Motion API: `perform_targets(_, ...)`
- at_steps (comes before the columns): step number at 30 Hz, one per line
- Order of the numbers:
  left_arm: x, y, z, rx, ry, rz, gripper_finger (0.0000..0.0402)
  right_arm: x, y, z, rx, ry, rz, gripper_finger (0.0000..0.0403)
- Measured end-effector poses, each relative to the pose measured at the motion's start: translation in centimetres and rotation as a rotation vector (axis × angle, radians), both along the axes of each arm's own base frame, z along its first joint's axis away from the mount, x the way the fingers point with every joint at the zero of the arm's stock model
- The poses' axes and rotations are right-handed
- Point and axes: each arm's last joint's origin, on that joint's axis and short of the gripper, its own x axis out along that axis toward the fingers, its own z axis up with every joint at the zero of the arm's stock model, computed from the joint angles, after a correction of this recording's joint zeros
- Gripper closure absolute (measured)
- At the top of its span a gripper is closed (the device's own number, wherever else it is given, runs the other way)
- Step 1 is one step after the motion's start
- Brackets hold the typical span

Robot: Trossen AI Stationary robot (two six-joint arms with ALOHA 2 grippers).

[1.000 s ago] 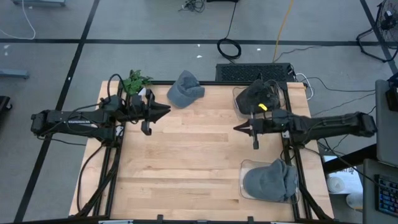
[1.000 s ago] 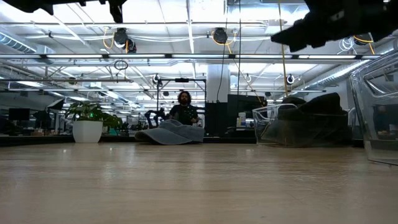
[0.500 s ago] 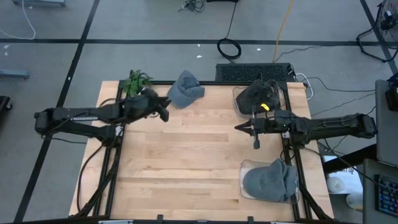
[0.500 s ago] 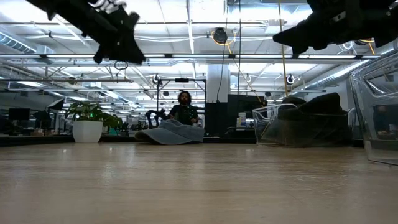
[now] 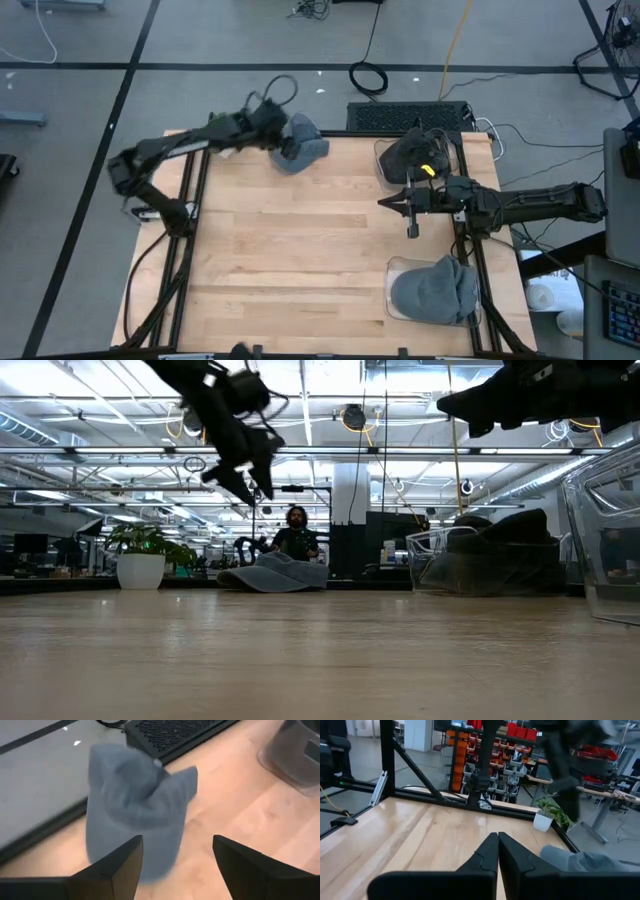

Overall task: Pick & Place hat
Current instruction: Put the gray cap into the bottom transparent bin

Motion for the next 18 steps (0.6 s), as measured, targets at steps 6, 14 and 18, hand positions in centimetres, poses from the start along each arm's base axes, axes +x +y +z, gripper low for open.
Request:
perform_targets(6, 3.5, 4.6, -1.4, 0.009, 0.064, -0.037, 0.0144, 0.0, 0.0, 0.0, -0.019, 0.002, 0.001, 0.0403)
perform_targets(14, 5.0, 7.4, -6.0, 0.033, 0.283, -0.017, 0.0167, 0.0, 0.0, -0.4, 0.018, 0.043, 0.010, 0.0403)
perform_targets(18, 4.6, 8.1, -7.2, 0.023, 0.342, 0.018, 0.0177, 0.0, 0.2, -0.5, 0.030, 0.058, 0.076, 0.0403)
